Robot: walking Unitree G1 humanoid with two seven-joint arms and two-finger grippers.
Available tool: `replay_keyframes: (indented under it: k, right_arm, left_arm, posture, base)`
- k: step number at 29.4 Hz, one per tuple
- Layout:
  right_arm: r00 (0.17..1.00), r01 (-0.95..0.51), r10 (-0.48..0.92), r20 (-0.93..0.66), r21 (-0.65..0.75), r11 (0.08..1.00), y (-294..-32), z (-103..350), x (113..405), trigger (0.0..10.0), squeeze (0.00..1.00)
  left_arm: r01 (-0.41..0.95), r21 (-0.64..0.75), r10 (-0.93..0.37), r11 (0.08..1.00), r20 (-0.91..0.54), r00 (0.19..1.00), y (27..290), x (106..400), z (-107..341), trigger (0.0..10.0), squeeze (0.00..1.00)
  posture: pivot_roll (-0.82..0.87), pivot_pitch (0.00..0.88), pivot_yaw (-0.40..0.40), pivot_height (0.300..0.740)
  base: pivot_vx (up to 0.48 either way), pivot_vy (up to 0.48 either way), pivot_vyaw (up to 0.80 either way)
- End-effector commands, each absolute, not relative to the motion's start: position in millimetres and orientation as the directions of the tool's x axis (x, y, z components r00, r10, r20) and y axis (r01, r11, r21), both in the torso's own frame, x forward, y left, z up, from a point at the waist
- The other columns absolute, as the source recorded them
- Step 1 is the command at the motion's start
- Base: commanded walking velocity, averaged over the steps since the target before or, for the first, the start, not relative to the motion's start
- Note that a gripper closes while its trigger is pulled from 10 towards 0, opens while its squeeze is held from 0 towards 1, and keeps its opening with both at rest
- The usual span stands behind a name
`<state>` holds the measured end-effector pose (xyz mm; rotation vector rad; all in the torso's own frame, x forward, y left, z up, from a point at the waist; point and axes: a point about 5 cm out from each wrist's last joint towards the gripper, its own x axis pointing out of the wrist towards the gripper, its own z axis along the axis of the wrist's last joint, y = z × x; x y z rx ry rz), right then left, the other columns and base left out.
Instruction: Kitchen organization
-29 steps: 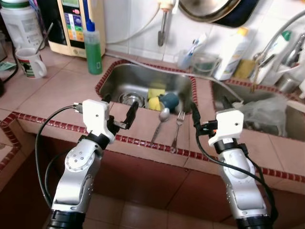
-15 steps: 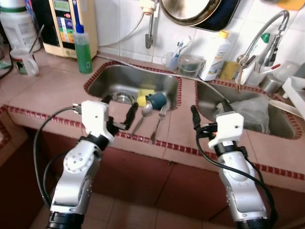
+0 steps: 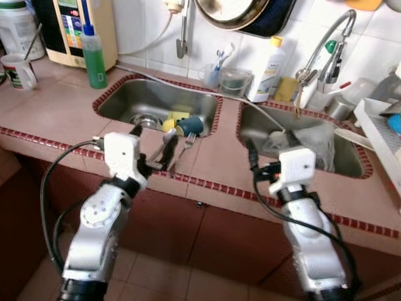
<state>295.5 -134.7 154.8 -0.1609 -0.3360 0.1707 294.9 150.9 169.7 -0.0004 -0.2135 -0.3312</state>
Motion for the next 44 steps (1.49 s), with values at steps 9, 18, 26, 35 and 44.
replay_keyframes:
  k: [9, 18, 26, 35, 44]
  right_arm:
    - [0.939, -0.175, 0.224, 0.262, -0.198, 0.965, -136, 148, 293, 10.0, 0.00]
    - [0.949, -0.227, 0.265, 0.168, -0.218, 0.949, -131, 133, 286, 10.0, 0.00]
    - [0.942, -0.261, 0.296, 0.160, -0.206, 0.943, -126, 131, 280, 10.0, 0.00]
    - [0.905, -0.377, 0.408, 0.122, -0.217, 0.901, -119, 126, 268, 10.0, 0.00]
    - [0.901, -0.388, 0.418, 0.112, -0.223, 0.895, -122, 127, 267, 10.0, 0.00]
  left_arm:
    - [0.401, 0.064, -0.405, 0.914, 0.077, 0.911, 129, 295, 153, 10.0, 0.00]
    - [0.429, 0.066, -0.425, 0.901, -0.061, 0.903, 131, 297, 142, 10.0, 0.00]
    - [0.427, 0.039, -0.421, 0.903, -0.102, 0.901, 129, 298, 139, 10.0, 0.00]
    - [0.406, 0.006, -0.402, 0.914, -0.112, 0.909, 122, 315, 151, 10.0, 0.00]
    - [0.384, 0.110, -0.377, 0.917, -0.081, 0.923, 105, 325, 147, 10.0, 0.00]
  posture:
    - [0.05, 0.000, -0.095, 0.731]
    - [0.04, 0.004, -0.085, 0.731]
    - [0.04, 0.013, -0.079, 0.731]
    - [0.03, 0.014, -0.080, 0.731]
    - [0.02, 0.000, -0.084, 0.731]
  base:
    - [0.000, 0.000, 0.00]
    - [0.000, 0.000, 0.00]
    - [0.000, 0.000, 0.00]
    - [0.000, 0.000, 0.00]
    - [0.000, 0.000, 0.00]
